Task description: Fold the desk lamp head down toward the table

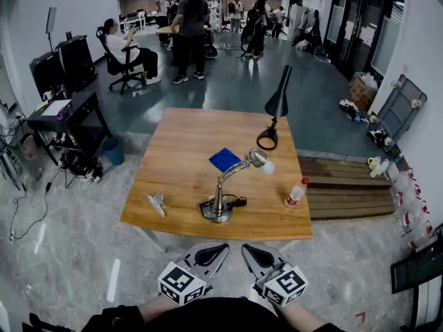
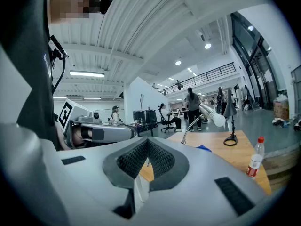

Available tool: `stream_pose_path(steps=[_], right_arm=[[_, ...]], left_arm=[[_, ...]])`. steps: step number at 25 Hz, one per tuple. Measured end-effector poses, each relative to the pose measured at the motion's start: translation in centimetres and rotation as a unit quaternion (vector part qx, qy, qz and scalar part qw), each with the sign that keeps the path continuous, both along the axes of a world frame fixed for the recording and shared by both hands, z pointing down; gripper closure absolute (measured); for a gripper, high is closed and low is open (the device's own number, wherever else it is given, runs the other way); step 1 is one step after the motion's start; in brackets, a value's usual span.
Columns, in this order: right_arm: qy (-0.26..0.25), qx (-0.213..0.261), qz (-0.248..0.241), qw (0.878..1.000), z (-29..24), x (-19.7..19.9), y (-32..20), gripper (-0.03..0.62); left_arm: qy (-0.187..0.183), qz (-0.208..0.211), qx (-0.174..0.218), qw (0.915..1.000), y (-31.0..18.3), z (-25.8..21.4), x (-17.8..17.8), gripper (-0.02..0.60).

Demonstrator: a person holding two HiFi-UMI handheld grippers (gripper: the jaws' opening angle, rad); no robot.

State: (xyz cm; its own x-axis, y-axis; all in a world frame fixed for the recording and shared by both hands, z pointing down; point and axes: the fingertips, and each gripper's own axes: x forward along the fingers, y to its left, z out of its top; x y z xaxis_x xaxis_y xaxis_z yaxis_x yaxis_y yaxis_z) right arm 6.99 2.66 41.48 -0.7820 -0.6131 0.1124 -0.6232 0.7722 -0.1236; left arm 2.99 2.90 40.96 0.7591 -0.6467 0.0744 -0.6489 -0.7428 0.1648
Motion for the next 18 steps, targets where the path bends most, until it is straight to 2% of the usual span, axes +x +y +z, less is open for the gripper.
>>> stream_pose_path(steps=[18], right_arm=[[-0.014, -0.002, -0.019, 1.0, -0.15, 0.7, -0.43, 0.589]], left_arm=[[-0.012, -0.018, -0.008, 0.9997, -0.64, 0.72, 0.62, 0.573]])
